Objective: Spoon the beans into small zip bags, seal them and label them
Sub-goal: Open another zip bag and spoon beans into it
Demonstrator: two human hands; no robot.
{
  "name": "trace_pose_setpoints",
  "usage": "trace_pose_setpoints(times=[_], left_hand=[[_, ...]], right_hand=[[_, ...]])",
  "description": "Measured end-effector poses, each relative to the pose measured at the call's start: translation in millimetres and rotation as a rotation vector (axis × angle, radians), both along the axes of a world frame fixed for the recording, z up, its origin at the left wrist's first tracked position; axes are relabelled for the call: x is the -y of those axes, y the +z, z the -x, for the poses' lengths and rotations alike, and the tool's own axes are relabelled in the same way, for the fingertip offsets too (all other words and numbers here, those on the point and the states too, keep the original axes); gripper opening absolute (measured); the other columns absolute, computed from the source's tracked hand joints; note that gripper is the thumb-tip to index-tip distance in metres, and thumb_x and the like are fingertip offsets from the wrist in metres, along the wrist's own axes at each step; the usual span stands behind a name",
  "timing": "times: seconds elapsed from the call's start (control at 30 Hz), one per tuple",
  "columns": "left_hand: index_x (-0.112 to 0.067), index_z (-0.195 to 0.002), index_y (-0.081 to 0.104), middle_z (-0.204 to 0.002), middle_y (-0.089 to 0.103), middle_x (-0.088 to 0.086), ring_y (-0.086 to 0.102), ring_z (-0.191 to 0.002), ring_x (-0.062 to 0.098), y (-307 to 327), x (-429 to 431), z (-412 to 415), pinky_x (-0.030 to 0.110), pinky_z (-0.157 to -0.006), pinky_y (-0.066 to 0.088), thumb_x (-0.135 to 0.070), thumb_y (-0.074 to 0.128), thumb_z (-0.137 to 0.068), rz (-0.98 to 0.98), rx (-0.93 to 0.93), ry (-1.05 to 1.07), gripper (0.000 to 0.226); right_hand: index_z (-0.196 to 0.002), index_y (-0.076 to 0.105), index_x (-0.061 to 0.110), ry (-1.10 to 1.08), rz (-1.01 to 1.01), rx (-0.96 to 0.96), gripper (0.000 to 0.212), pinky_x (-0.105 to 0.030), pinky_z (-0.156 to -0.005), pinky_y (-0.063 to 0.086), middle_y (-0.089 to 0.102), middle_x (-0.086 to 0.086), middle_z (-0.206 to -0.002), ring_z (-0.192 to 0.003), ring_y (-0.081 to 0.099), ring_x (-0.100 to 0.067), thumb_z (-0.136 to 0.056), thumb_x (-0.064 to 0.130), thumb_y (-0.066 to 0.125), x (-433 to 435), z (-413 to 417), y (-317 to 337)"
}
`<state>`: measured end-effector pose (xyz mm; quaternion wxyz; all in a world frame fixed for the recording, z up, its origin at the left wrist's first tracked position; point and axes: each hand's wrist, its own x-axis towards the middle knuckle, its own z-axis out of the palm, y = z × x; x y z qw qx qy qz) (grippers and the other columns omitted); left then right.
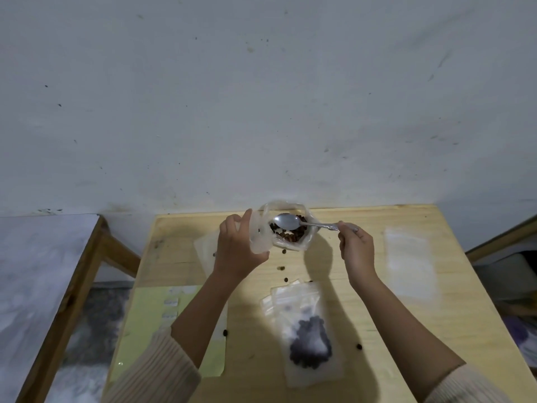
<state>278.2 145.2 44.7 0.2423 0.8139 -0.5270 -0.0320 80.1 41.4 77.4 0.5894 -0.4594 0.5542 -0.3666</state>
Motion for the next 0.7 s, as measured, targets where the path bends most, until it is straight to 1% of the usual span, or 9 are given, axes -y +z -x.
trace_pose_setpoints(times=[0.07, 0.17, 0.27, 0.33, 0.4, 0.47, 0.57, 0.63, 0.7], left_hand=[[-0.004, -0.132, 0.045, -0.107, 0.049, 0.020, 0.047, -0.100, 0.033, 2, -4, -1, 0.039, -0.088, 0.042, -0.031, 0.087, -0.048, -0.012, -0.046, 0.022, 0.098], [-0.012, -0.141, 0.033, -0.121, 0.039, 0.015, 0.035, -0.115, 0.027, 3, -11, -2, 0.033, -0.098, 0.034, -0.034, 0.084, -0.057, -0.025, -0.156, 0.061, 0.100], [-0.016, -0.143, 0.028, -0.125, 0.035, 0.011, 0.031, -0.118, 0.025, 4, -17, -3, 0.032, -0.099, 0.033, -0.037, 0.082, -0.060, -0.026, -0.207, 0.077, 0.102], [-0.017, -0.143, 0.028, -0.125, 0.035, 0.010, 0.032, -0.118, 0.025, 5, -20, -4, 0.032, -0.098, 0.033, -0.038, 0.082, -0.060, -0.034, -0.219, 0.086, 0.102], [-0.016, -0.143, 0.028, -0.125, 0.035, 0.011, 0.033, -0.117, 0.025, 5, -22, -5, 0.032, -0.097, 0.034, -0.038, 0.083, -0.060, -0.039, -0.222, 0.095, 0.102], [-0.015, -0.142, 0.029, -0.124, 0.036, 0.012, 0.034, -0.114, 0.026, 5, -22, -4, 0.032, -0.096, 0.035, -0.038, 0.083, -0.059, -0.034, -0.209, 0.092, 0.103], [-0.007, -0.139, 0.036, -0.118, 0.042, 0.017, 0.041, -0.107, 0.030, 6, -22, -2, 0.038, -0.093, 0.038, -0.036, 0.086, -0.055, 0.015, -0.172, 0.066, 0.102], [-0.004, -0.136, 0.040, -0.113, 0.045, 0.019, 0.044, -0.101, 0.032, 5, -20, 1, 0.041, -0.089, 0.043, -0.036, 0.086, -0.053, 0.057, -0.165, 0.043, 0.101], [-0.005, -0.136, 0.041, -0.113, 0.045, 0.016, 0.043, -0.102, 0.029, 8, -19, 5, 0.036, -0.089, 0.040, -0.045, 0.080, -0.054, 0.078, -0.176, 0.026, 0.099]], right_hand=[[-0.069, 0.061, 0.017, 0.001, -0.069, -0.029, 0.027, -0.019, -0.043, 0.023, 0.033, 0.001, -0.059, -0.049, 0.027, -0.011, -0.094, 0.018, 0.050, -2, -2, -6], [-0.072, 0.060, 0.016, 0.066, -0.202, -0.060, 0.026, -0.022, -0.048, 0.026, 0.042, 0.001, -0.063, -0.051, 0.031, -0.012, -0.094, 0.016, 0.047, -8, -8, -17], [-0.077, 0.061, 0.016, 0.134, -0.289, -0.063, 0.026, -0.025, -0.053, 0.031, 0.052, -0.001, -0.069, -0.056, 0.041, -0.014, -0.095, 0.017, 0.043, -14, -16, -23], [-0.078, 0.060, 0.014, 0.145, -0.304, -0.052, 0.024, -0.025, -0.057, 0.037, 0.056, -0.002, -0.073, -0.061, 0.048, -0.015, -0.095, 0.016, 0.043, -16, -17, -24], [-0.080, 0.060, 0.014, 0.142, -0.281, -0.058, 0.020, -0.025, -0.060, 0.042, 0.059, -0.004, -0.079, -0.067, 0.053, -0.015, -0.094, 0.012, 0.045, -15, -14, -27], [-0.084, 0.062, 0.014, 0.130, -0.238, -0.105, 0.016, -0.025, -0.063, 0.046, 0.061, -0.006, -0.086, -0.073, 0.056, -0.016, -0.093, 0.011, 0.049, -12, -7, -31], [-0.095, 0.065, 0.008, 0.102, -0.150, -0.232, 0.014, -0.030, -0.073, 0.049, 0.062, -0.007, -0.096, -0.081, 0.055, -0.018, -0.091, 0.013, 0.053, -10, 7, -32], [-0.095, 0.066, 0.007, 0.071, -0.033, -0.338, 0.014, -0.033, -0.080, 0.047, 0.064, -0.005, -0.098, -0.085, 0.055, -0.018, -0.089, 0.013, 0.054, -11, 15, -26], [-0.090, 0.066, 0.011, 0.083, 0.101, -0.357, 0.011, -0.026, -0.075, 0.042, 0.065, -0.001, -0.091, -0.083, 0.055, -0.015, -0.088, 0.011, 0.055, -16, 15, -13]])
